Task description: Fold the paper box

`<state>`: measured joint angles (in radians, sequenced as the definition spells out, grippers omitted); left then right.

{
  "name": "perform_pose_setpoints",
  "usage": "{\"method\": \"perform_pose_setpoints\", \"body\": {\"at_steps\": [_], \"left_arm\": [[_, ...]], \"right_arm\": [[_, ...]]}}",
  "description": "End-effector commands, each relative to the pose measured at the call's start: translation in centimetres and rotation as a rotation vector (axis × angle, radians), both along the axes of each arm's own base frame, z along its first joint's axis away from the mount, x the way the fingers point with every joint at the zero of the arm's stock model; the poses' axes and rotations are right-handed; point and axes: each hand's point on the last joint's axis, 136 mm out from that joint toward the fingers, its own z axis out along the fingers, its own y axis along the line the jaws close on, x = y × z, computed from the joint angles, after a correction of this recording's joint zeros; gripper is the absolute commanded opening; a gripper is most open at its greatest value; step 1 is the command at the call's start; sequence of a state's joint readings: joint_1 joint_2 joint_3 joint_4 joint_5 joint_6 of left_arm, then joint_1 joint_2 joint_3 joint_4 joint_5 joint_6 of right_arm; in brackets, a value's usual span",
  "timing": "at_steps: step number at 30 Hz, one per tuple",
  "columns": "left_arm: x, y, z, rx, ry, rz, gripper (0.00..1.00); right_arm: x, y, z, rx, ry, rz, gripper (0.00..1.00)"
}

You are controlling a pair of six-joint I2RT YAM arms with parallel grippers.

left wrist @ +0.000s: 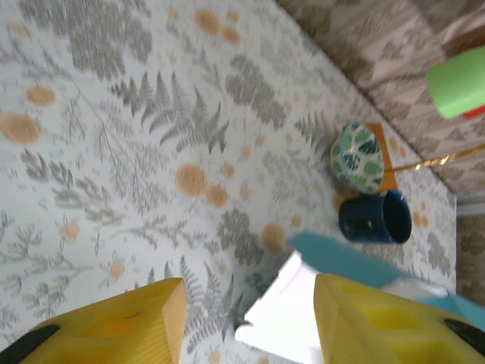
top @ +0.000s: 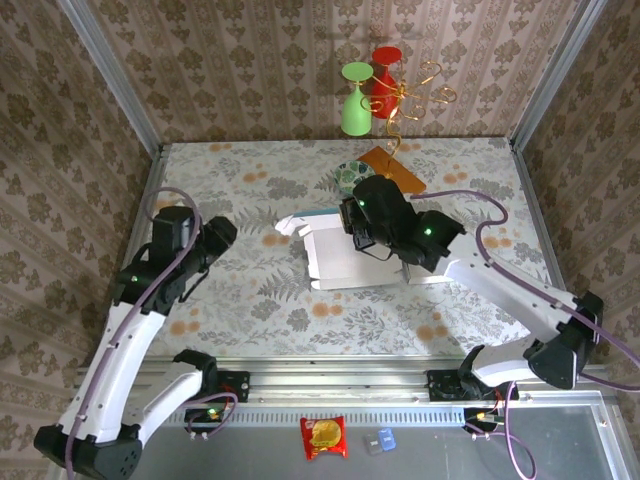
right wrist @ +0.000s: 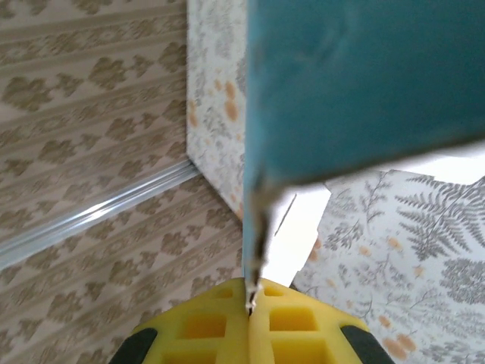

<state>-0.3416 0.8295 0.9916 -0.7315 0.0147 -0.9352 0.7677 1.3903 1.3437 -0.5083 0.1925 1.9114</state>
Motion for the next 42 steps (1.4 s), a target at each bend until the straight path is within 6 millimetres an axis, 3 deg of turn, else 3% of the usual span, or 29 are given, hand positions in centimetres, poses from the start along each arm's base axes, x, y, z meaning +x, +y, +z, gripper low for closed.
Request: {"method": "perform_pose_setpoints", "body": {"at_steps": [1,7,13,19,27,36,42], "left_arm": [[-0.3,-1.8,-0.6,-0.041,0.002,-0.123,0.48],[-0.4,-0.9,-4.2,-0.009,0.07,-0.119,0.5],[-0.2,-1.0,-6.2,0.018,0.086,-0.147,0.49],[-0.1,-1.6,-8.2,0.047,0.08,-0.213,0.45],[0.1,-1.7,-10.7,0.103,0.048,-0.277,0.42],[0.5,-2.3,-12.4,0.098,-0.01,-0.313,0.37],[0.3,-4.9,-12.0,0.103,-0.166,-0.501,0.36]], "right_arm": [[1.1,1.0,-2.1,0.019,0.025,0.052,0.0],[1.0,0.5,-5.8,-0.013,0.084,0.067,0.0],[1.4,1.2,-8.3,0.013,0.088,0.114,0.0],[3.3,2.9,-9.2,0.058,0.008,0.277,0.0],[3.5,2.7,-10.0,0.077,-0.118,0.432,0.0],[2.3,1.1,-10.0,0.096,-0.237,0.517,0.0],[1.9,-0.1,-11.3,0.106,-0.25,0.555,0.0]]}}
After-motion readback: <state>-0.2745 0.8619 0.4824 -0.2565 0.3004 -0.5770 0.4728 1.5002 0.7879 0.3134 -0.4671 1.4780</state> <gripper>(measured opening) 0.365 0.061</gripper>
